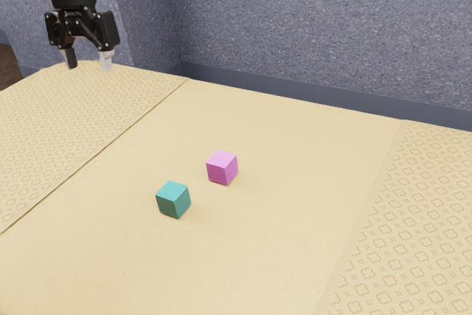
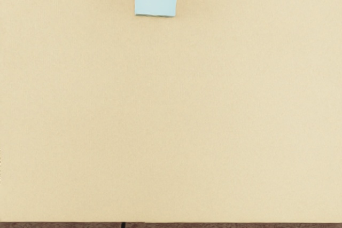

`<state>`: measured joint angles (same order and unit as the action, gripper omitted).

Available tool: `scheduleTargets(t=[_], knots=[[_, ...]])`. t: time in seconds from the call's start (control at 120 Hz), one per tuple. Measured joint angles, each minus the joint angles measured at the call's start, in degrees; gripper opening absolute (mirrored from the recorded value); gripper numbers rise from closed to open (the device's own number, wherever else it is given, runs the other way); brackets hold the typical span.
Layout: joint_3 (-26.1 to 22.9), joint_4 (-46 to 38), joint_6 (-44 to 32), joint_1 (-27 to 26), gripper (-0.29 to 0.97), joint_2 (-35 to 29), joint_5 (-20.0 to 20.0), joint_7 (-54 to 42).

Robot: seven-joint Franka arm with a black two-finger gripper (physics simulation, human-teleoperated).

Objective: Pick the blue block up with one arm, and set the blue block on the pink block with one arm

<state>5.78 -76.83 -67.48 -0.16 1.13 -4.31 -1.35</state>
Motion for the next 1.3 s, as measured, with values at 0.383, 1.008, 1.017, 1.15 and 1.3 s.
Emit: scheduleTargets(t=[0.383,1.008,1.017,1.15,1.3], knots=[[0.3,-20.9,-28.8,-0.5,0.65,7.4,-0.5,-0.5],[-0.1,-36.4,-55.5,-3.0,0.65,12.9,0.0,-1.4],[-0.1,-36.4,-55.6,-3.0,0.65,13.0,0.0,-1.5],[-0.3,-36.6,-56.5,-3.6,0.65,14.2,0.0,-1.8],[-0.3,-37.6,-57.0,-3.5,0.65,14.6,-0.2,-2.2]])
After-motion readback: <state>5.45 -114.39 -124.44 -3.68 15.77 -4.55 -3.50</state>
